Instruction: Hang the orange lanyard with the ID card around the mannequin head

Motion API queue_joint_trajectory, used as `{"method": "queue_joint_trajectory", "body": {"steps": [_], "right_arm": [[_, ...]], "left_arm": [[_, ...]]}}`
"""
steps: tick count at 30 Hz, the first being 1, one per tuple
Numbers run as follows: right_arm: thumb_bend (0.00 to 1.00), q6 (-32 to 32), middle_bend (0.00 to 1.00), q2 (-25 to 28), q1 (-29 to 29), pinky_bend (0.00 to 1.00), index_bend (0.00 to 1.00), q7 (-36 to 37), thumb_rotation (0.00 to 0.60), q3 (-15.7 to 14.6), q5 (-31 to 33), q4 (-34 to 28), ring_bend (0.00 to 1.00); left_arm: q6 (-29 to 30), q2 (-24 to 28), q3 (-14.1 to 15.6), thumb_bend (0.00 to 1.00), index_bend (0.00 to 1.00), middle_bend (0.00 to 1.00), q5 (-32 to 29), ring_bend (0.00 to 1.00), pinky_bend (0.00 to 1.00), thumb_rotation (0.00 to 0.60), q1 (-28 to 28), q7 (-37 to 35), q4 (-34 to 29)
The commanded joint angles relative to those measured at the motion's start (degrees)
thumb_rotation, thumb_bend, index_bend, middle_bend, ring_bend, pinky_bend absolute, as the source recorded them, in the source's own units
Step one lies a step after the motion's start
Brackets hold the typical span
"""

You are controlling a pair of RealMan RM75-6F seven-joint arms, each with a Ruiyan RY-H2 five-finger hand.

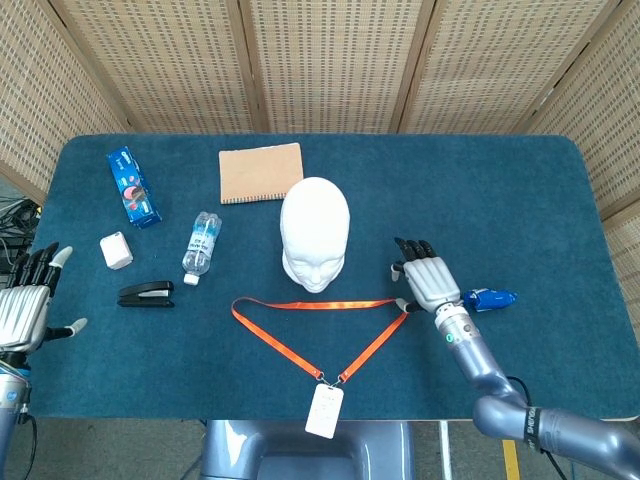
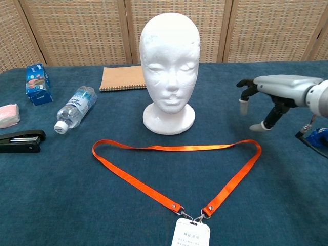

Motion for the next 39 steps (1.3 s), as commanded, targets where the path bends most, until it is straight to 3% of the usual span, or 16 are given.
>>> {"method": "queue_joint_trajectory", "body": {"steps": [1,17,27,39], "right_arm": [[0.50,-0.1,0.00,-3.7,2.8,0.00,0.47,-3.6,0.600,-0.8,3.7,2.6,0.00],[0.53,2.2,0.00,-6.6,4.1,0.00,0.49,-5.2,0.600,-4.8,5.1,5.0,0.00],[0.55,2.5,0.00,-8.4,4.3,0.00,0.52,-5.1,0.600,-7.3,2.6,9.8,0.00],[0.65,3.0,0.00,-10.2,3.7,0.00,0.63,-2.1,0.600,-8.0,-1.1,12.7,0.00]], "left_arm": [[-0.1,0.0,0.0,0.00,0.00,0.00,-0.1,0.00,0.00,0.600,-0.1,0.0,0.1],[-0.2,0.3,0.2,0.00,0.00,0.00,-0.1,0.00,0.00,0.600,-0.1,-1.1,0.1],[-0.2,0.1,0.3,0.00,0.00,0.00,-0.1,0.00,0.00,0.600,-0.2,-1.1,0.2],[-0.3,-0.1,0.5,0.00,0.00,0.00,-0.1,0.00,0.00,0.600,-0.3,-1.0,0.4]]}}
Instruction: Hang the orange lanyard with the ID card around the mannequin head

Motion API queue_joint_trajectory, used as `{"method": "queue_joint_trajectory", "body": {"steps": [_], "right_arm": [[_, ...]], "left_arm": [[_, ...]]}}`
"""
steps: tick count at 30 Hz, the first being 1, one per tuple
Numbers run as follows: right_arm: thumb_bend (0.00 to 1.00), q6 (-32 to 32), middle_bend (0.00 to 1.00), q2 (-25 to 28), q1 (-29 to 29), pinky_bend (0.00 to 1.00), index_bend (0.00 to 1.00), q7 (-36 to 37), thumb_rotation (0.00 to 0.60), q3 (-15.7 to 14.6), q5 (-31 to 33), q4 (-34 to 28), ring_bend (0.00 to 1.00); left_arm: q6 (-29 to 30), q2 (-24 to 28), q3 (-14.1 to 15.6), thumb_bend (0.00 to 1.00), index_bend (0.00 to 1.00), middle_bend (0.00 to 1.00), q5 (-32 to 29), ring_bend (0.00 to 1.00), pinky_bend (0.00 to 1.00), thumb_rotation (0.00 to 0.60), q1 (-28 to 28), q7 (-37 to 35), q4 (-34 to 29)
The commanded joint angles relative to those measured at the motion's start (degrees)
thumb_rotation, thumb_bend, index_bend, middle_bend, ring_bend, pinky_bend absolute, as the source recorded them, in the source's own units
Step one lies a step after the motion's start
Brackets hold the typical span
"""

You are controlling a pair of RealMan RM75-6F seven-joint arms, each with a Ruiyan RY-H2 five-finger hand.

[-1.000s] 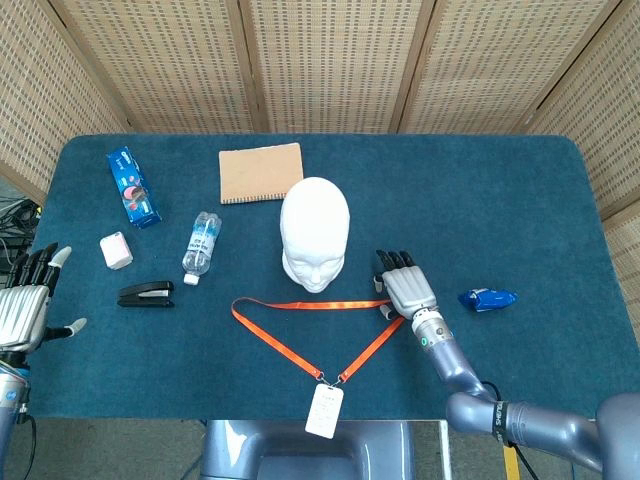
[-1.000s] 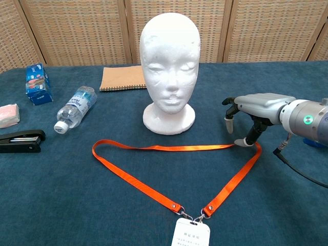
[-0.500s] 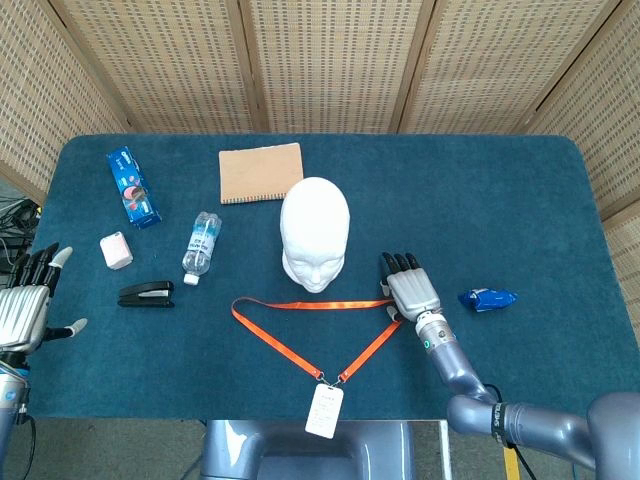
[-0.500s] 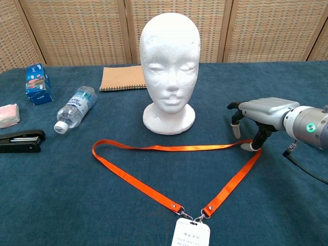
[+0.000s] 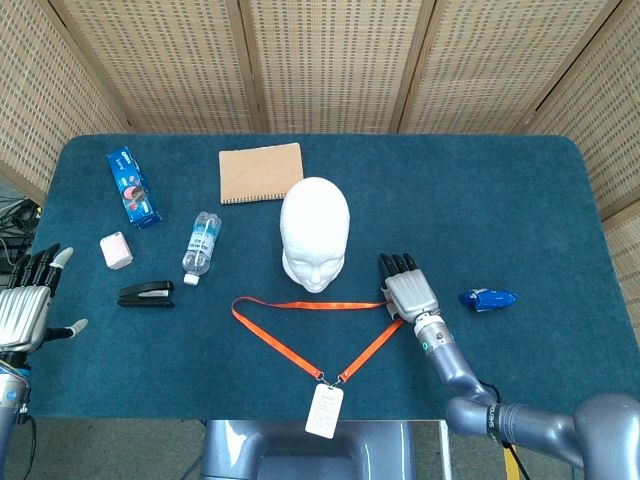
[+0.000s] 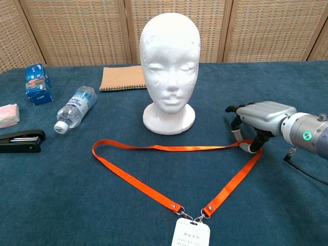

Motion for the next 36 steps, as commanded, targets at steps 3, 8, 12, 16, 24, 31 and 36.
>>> {"method": "queue_joint_trajectory", "body": {"steps": [3,8,12,16,24,31,36], "right_arm": [[0.65,0.6,0.00,0.1,-0.6,0.00,0.64,1.7,0.600,-0.2,-1.9,0.1,0.00],[0.67,1.3,0.00,1.0,-1.2,0.00,0.67,3.4,0.600,-0.2,-3.6,-0.9,0.00],[0.70,2.0,0.01,2.0,-1.9,0.00,0.71,4.8,0.600,-0.2,-5.0,-2.3,0.00],[0.71,2.8,0.02,3.7,-2.7,0.00,0.72,6.4,0.600,-0.3,-6.5,-4.9,0.00],[0.71,4.3,0.03,7.9,-4.3,0.00,0.73,8.4,0.600,-0.6,-9.3,-10.7,0.00],[0.71,3.7,0.04,9.9,-4.6,0.00,0.73,9.9,0.600,-0.5,-9.9,-13.7,0.00],[0.71,2.8,0.04,10.8,-4.7,0.00,0.73,11.5,0.600,-0.3,-10.3,-14.3,0.00]], "left_arm": [[-0.1,-0.1,0.1,0.00,0.00,0.00,-0.1,0.00,0.00,0.600,-0.1,0.1,0.1],[-0.3,-0.4,0.2,0.00,0.00,0.00,0.0,0.00,0.00,0.600,-0.2,0.5,0.3],[-0.2,-0.7,0.3,0.00,0.00,0.00,0.7,0.00,0.00,0.600,-0.5,0.4,0.1],[-0.1,-1.8,0.1,0.00,0.00,0.00,2.6,0.00,0.00,0.600,-1.4,-0.6,0.1],[-7.0,-7.4,-2.0,0.17,0.29,0.00,6.4,0.00,0.00,0.600,-9.5,-0.2,1.4],[-15.5,-17.6,-4.2,0.28,0.42,0.00,6.6,0.00,0.00,0.600,-19.1,2.7,9.3],[-20.4,-24.7,-5.4,0.31,0.43,0.00,5.5,0.00,0.00,0.600,-24.7,2.7,16.2]]}}
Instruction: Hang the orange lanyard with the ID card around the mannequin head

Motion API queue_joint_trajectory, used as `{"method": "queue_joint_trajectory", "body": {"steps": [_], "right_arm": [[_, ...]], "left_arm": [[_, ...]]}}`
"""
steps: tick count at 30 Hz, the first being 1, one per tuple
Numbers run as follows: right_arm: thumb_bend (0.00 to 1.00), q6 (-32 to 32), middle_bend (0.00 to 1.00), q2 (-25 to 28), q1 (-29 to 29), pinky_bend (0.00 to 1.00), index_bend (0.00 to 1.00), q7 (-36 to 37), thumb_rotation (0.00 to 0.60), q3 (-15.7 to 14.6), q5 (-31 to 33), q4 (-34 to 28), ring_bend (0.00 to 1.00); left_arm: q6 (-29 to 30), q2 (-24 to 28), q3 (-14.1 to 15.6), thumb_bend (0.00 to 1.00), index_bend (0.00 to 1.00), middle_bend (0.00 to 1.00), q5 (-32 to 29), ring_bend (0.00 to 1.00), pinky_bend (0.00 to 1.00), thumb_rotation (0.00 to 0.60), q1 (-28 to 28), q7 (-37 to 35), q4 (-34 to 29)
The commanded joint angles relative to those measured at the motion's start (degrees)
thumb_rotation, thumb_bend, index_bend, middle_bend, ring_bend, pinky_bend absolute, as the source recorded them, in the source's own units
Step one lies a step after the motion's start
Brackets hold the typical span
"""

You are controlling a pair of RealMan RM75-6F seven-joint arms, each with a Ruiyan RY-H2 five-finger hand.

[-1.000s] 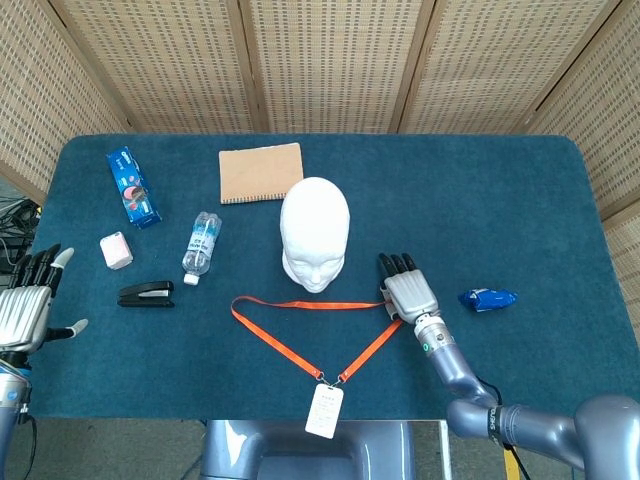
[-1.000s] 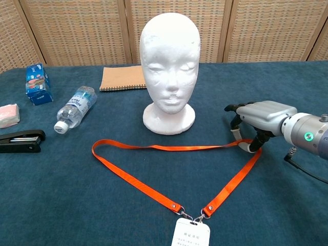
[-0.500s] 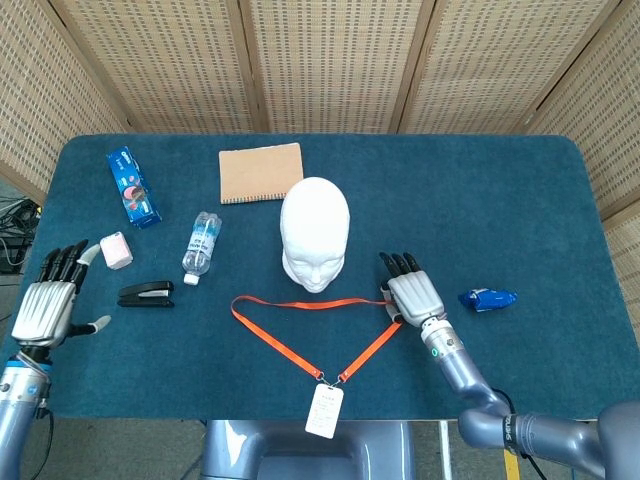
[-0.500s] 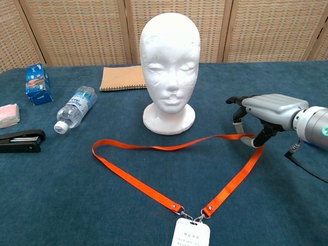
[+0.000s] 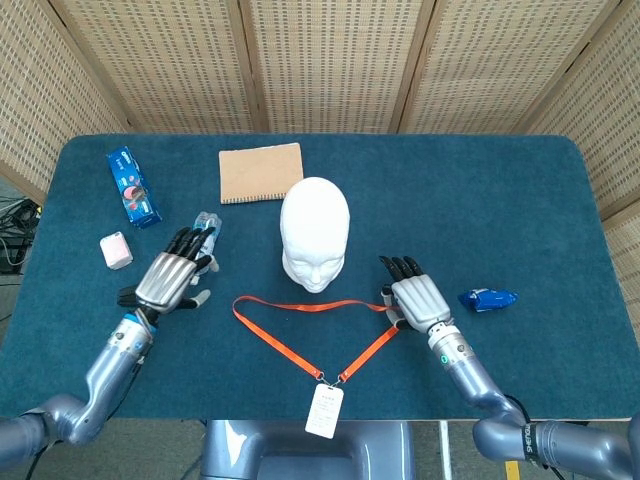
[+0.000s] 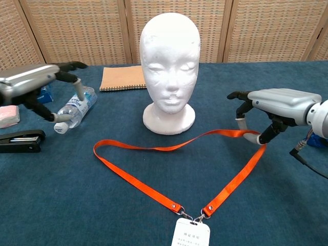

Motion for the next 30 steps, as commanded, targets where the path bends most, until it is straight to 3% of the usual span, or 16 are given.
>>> {"method": "queue_joint_trajectory", "body": {"steps": [1,13,24,30], "right_arm": [[0.71,-0.5,0.04,0.5,-0.1,0.00,0.73,0.9,0.600,0.1,-0.1,-0.3,0.00],[0.71,-1.7,0.05,1.3,-0.1,0.00,0.73,3.1,0.600,0.3,-0.3,0.0,0.00],[0.71,-1.9,0.05,0.6,-0.1,0.00,0.73,3.1,0.600,0.0,-0.6,1.0,0.00],[0.71,-2.1,0.05,0.5,-0.2,0.00,0.73,3.5,0.600,0.0,-0.7,1.5,0.00]], "left_arm": [[-4.0,-5.4,-1.1,0.31,0.44,0.00,-0.7,0.00,0.00,0.600,-4.6,0.8,5.3],[-6.4,-11.9,1.2,0.33,0.47,0.00,-1.5,0.00,0.00,0.600,-7.3,-0.2,12.7],[-6.9,-14.5,3.8,0.34,0.49,0.00,-1.1,0.00,0.00,0.600,-7.3,-2.7,17.6],[-7.6,-16.4,3.9,0.36,0.51,0.00,-1.4,0.00,0.00,0.600,-8.1,-3.1,20.1]]}}
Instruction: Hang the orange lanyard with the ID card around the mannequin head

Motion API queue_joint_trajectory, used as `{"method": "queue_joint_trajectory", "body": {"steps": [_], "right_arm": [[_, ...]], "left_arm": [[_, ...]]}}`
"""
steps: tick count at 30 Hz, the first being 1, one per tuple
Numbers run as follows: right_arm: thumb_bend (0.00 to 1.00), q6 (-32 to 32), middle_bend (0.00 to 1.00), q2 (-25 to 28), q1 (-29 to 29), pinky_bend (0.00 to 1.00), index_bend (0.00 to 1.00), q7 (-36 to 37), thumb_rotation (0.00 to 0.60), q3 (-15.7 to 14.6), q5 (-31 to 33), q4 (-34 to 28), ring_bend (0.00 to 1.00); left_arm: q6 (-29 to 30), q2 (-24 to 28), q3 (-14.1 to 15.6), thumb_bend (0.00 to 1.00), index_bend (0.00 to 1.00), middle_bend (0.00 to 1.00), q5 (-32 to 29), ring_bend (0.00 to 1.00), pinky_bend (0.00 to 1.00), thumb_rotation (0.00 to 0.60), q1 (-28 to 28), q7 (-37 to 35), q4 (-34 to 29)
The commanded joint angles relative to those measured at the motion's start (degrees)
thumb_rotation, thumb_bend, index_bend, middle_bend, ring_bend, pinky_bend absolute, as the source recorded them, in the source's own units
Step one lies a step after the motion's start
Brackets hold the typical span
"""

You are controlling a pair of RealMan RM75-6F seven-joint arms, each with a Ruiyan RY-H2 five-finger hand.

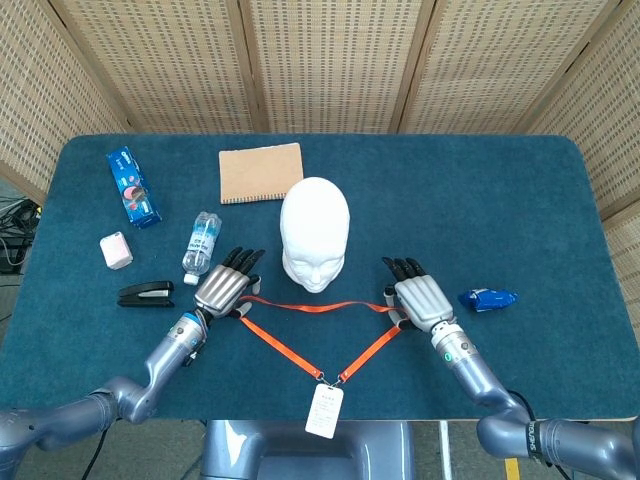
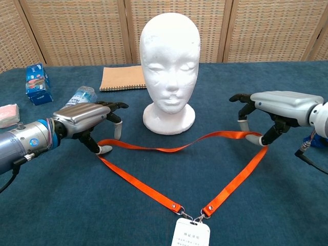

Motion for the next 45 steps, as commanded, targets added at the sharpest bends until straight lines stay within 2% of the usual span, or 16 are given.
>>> {"method": "queue_joint_trajectory", "body": {"steps": [1,8,17,24,28,30,33,36,45], "right_arm": [[0.71,-0.1,0.05,0.0,0.0,0.00,0.73,0.2,0.600,0.0,-0.1,0.2,0.00],[0.71,-0.3,0.06,-0.1,-0.1,0.00,0.73,0.7,0.600,-0.2,-0.4,0.6,0.00],[0.71,0.2,0.06,0.3,-0.5,0.00,0.74,1.0,0.600,-0.5,-1.5,-0.6,0.00],[0.72,2.2,0.07,2.0,-1.2,0.00,0.74,1.1,0.600,-0.8,-4.4,-4.1,0.00],[0.72,4.5,0.08,3.6,-1.6,0.00,0.74,1.7,0.600,0.1,-6.8,-7.7,0.00],[0.72,6.9,0.08,5.1,-1.9,0.00,0.74,2.6,0.600,1.4,-8.7,-10.5,0.00],[0.72,8.3,0.09,6.7,-2.2,0.00,0.74,3.6,0.600,2.3,-10.0,-12.9,0.00],[0.72,10.8,0.10,9.0,-2.6,0.00,0.74,5.0,0.600,4.2,-11.7,-16.6,0.00],[0.72,13.4,0.11,15.2,-2.2,0.00,0.74,5.4,0.600,10.0,-10.2,-24.7,0.00]], "left_arm": [[-0.4,-0.7,0.2,0.39,0.51,0.00,-0.1,0.00,0.00,0.600,-0.4,0.0,1.0],[-0.3,-1.9,0.5,0.46,0.61,0.00,0.0,0.00,0.00,0.600,-0.7,0.0,2.5],[3.8,0.1,2.0,0.47,0.69,0.00,3.1,0.00,0.00,0.600,0.3,-2.6,0.0],[12.0,4.8,5.1,0.47,0.73,0.00,9.7,0.00,0.00,0.600,2.6,-5.1,-4.3],[17.6,7.8,5.6,0.46,0.73,0.00,13.2,0.00,0.00,0.600,3.4,-6.6,-7.1],[22.2,9.5,5.0,0.46,0.72,0.00,15.4,0.00,0.00,0.600,3.9,-8.1,-9.1],[25.3,10.6,4.3,0.46,0.71,0.00,16.7,0.00,0.00,0.600,4.2,-9.0,-10.2],[28.5,12.4,2.3,0.46,0.71,0.00,17.2,0.00,0.00,0.600,4.2,-9.0,-12.2],[27.6,17.5,-3.8,0.46,0.73,0.00,12.9,0.00,0.00,0.600,2.5,-10.4,-21.5]]}}
